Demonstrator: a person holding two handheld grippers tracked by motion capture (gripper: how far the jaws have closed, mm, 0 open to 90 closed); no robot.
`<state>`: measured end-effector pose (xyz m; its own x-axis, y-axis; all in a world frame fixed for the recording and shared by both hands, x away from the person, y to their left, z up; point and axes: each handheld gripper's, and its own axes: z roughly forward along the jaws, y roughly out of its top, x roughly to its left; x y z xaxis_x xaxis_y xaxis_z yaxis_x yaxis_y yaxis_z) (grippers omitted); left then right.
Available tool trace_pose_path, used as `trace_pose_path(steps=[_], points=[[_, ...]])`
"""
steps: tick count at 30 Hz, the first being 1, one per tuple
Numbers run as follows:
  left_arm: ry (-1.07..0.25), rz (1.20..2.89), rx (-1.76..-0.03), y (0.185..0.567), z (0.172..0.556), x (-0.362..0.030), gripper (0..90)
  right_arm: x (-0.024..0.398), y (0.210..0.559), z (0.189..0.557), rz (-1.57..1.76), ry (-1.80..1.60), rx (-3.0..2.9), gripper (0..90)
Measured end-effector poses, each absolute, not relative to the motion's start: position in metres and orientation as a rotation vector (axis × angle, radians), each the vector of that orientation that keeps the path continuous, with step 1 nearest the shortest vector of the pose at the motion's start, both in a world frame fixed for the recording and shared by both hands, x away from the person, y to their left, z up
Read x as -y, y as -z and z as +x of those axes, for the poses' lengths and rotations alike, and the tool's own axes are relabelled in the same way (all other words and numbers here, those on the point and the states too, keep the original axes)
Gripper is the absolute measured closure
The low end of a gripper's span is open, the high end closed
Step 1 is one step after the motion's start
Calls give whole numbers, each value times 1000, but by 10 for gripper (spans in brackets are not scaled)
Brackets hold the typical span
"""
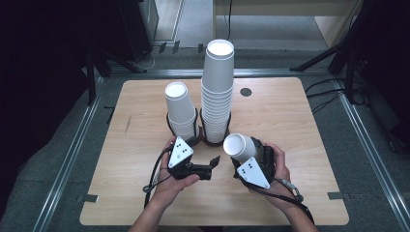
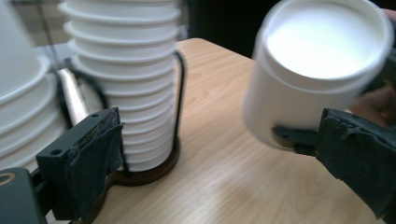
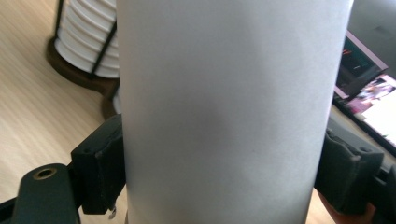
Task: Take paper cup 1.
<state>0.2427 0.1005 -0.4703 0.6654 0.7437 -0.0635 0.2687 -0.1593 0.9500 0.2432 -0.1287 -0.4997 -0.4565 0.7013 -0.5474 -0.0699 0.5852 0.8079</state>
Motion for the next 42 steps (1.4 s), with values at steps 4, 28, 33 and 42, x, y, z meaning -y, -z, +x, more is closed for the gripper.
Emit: trace_pose_path(steps=[4,28,33,42], points=[[-506,1755,-772,470,239,-94,15,128,499,242,506,-1003,-1854,162],[-420,1844,-667,472,229,-75,138,106,506,222,249,-1035,-1918,160],[-402,1846,-673,472,230,-75,152,105,507,221,226,-1043,-1920,160],[-360,1846,-667,473,233,-77,198,104,510,220,207,-1054,-1928,139]])
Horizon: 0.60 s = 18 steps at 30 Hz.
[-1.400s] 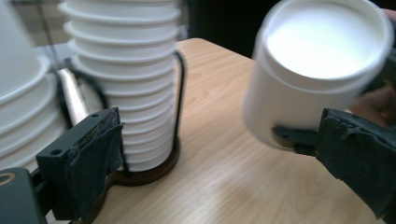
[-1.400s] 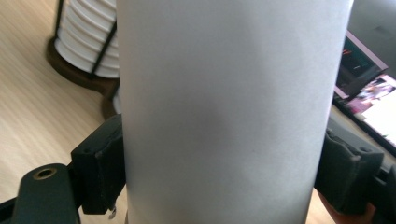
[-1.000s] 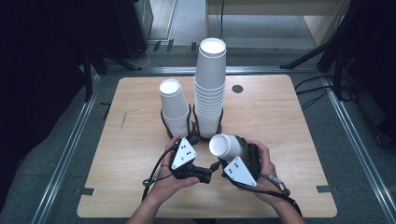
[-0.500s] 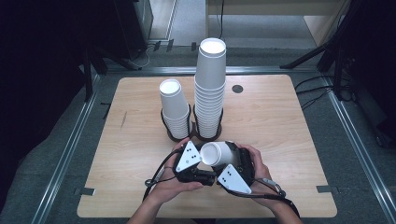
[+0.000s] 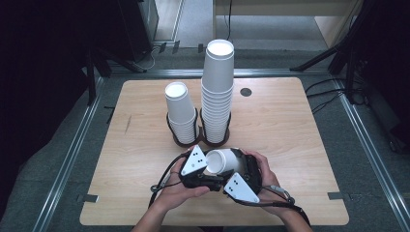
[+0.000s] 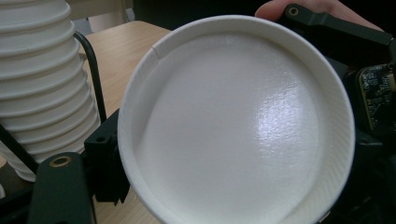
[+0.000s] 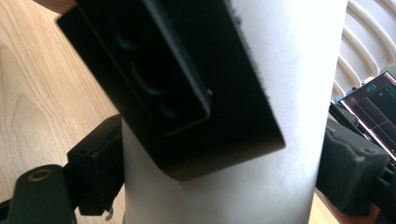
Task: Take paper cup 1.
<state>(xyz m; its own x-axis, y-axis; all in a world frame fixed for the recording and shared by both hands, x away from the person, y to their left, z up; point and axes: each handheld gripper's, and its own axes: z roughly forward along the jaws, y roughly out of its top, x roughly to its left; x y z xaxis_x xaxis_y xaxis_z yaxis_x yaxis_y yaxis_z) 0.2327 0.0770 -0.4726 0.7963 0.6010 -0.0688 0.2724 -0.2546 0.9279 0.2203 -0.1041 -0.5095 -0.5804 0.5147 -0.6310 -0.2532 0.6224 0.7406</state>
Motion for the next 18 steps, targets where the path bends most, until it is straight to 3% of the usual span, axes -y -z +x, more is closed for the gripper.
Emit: trace_pose_path(steps=[9,13,18], points=[[-309,1790,-685,471,236,-83,214,106,506,221,279,-1100,-1929,106],[-295,1770,-696,470,237,-86,216,110,505,223,312,-1121,-1932,19],[-263,1732,-715,468,240,-92,216,113,506,224,333,-1136,-1932,0]])
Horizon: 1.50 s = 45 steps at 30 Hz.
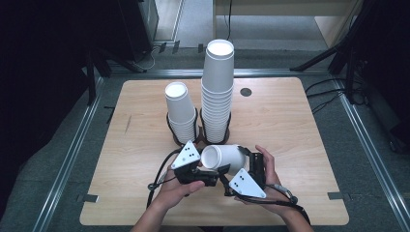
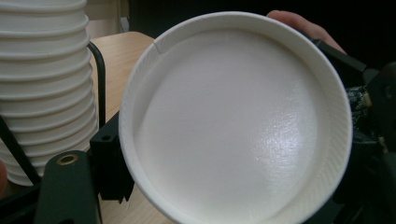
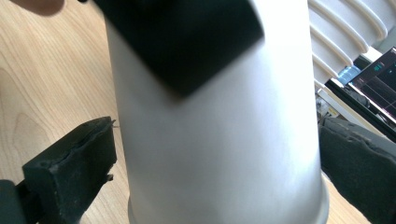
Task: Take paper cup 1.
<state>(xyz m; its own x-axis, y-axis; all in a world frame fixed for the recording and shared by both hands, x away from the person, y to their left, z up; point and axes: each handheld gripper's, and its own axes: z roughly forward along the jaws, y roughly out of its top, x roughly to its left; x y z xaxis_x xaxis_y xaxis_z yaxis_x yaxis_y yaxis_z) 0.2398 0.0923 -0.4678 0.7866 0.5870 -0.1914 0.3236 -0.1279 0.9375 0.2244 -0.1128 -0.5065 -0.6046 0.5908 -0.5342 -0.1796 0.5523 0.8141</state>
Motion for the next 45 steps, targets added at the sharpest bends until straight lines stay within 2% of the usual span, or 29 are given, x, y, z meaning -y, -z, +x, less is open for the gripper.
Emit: trace_pose_path(steps=[12,16,22,24,28,39,45], points=[[-209,1728,-718,468,240,-91,216,112,514,227,345,-1098,-1894,0],[-197,1734,-718,470,241,-91,209,114,515,227,319,-1092,-1884,50],[-156,1745,-751,471,244,-91,185,115,519,227,289,-1072,-1892,78],[-128,1738,-758,471,246,-93,142,115,518,226,285,-1071,-1889,81],[-97,1725,-774,469,247,-95,121,116,517,226,249,-1041,-1871,87],[-94,1767,-783,467,247,-92,103,116,516,223,141,-905,-1801,93],[-85,1779,-802,467,249,-92,102,114,516,220,92,-852,-1772,126]])
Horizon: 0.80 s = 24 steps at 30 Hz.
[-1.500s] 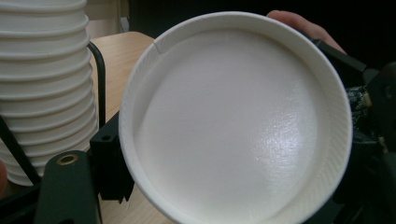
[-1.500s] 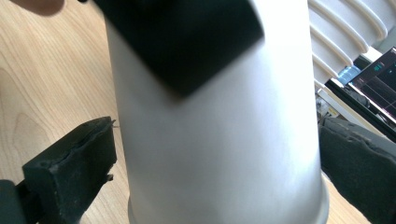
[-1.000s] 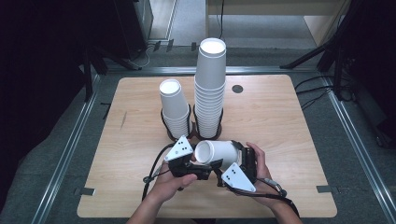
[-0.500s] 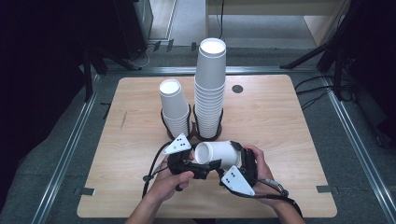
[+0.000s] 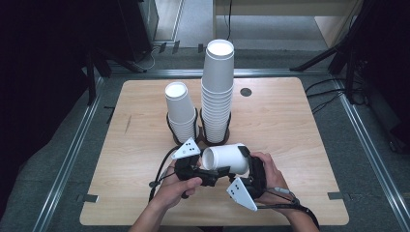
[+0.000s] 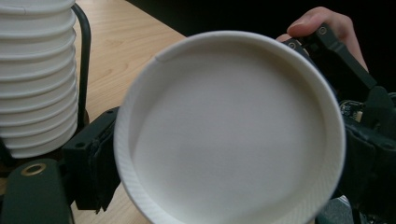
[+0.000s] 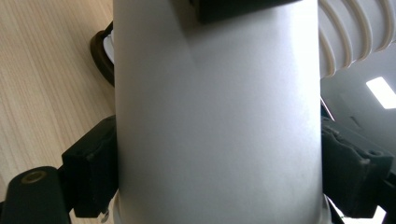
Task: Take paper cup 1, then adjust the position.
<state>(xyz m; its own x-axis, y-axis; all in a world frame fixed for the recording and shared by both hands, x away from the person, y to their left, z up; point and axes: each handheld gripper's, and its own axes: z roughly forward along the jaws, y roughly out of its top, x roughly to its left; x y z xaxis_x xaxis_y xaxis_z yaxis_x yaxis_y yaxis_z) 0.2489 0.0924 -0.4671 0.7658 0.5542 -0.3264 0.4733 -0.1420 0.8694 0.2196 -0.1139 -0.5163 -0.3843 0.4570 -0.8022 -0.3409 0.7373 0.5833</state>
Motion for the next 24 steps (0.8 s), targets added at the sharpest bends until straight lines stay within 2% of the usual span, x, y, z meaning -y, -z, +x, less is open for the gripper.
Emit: trace_pose_path(steps=[6,16,18,24], points=[[-89,1795,-777,467,248,-94,190,113,519,219,56,-815,-1763,127],[-89,1806,-739,468,249,-96,229,112,518,220,50,-806,-1765,71],[-103,1812,-737,468,249,-96,234,113,517,220,52,-810,-1783,18],[-111,1737,-764,468,251,-102,234,117,513,219,65,-805,-1799,0]])
